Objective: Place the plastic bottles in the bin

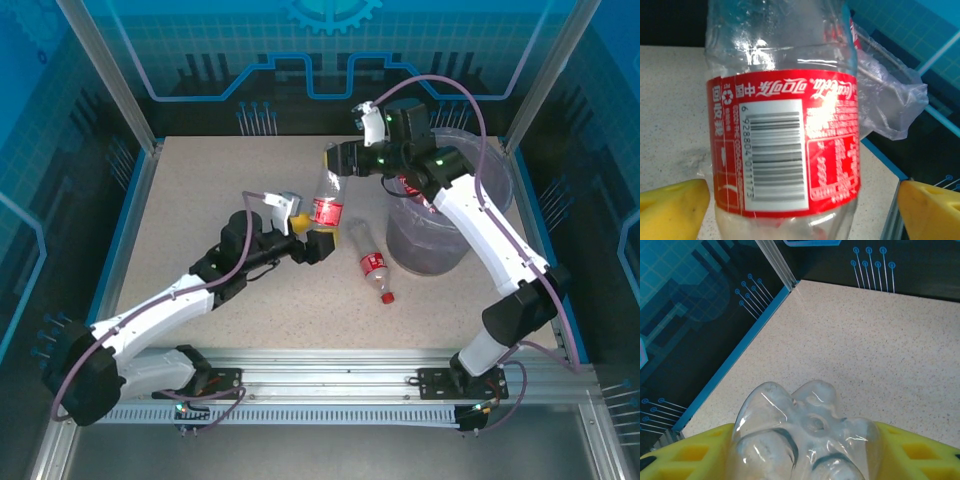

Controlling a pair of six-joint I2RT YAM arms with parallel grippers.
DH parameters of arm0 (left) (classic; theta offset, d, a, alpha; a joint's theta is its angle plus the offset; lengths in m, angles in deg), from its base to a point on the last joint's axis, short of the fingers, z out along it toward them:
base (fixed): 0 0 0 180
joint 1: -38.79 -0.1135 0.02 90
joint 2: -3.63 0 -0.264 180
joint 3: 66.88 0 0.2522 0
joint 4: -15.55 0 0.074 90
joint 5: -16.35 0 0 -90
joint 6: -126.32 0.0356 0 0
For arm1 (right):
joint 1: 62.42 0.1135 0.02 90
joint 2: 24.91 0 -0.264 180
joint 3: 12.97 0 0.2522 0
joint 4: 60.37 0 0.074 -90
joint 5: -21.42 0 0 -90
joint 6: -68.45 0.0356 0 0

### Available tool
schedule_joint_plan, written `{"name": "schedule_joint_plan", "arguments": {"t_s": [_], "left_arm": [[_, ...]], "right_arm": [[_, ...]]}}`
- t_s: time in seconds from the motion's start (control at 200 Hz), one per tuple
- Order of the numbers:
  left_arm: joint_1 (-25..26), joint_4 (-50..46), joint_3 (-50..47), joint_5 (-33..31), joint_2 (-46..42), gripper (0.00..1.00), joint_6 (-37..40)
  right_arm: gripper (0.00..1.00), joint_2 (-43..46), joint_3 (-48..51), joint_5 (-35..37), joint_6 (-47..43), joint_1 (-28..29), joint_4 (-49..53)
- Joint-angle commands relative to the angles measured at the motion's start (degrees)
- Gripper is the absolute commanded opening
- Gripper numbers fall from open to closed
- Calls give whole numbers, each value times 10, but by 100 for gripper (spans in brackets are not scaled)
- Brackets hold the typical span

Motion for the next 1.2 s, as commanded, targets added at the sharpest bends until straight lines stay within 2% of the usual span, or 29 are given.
{"name": "schedule_joint_plan", "arguments": {"t_s": [0.0,0.145,0.275,0.43,0.555,0.755,0.915,1.196], "left_arm": [[2,27,-11,7,-35,99,-14],[2,4,-5,-3,-55,99,-22],[2,-20,31,-15,-26,98,-40],[12,-37,103,-39,54,96,-66],[27,-51,174,-48,133,96,-82],[46,-45,254,-35,236,97,-105],[62,-36,295,-29,291,99,-109],[65,-28,340,-28,359,99,-128]], "right_arm": [[52,41,-50,21,-41,2,-17],[51,63,-140,80,-98,-24,30],[51,92,-198,144,-149,-57,62],[49,156,-183,265,-215,-94,47],[48,204,-136,314,-234,-151,31],[48,231,-37,352,-263,-214,-47],[47,221,46,362,-293,-222,-151],[47,185,130,321,-312,-226,-286]]}}
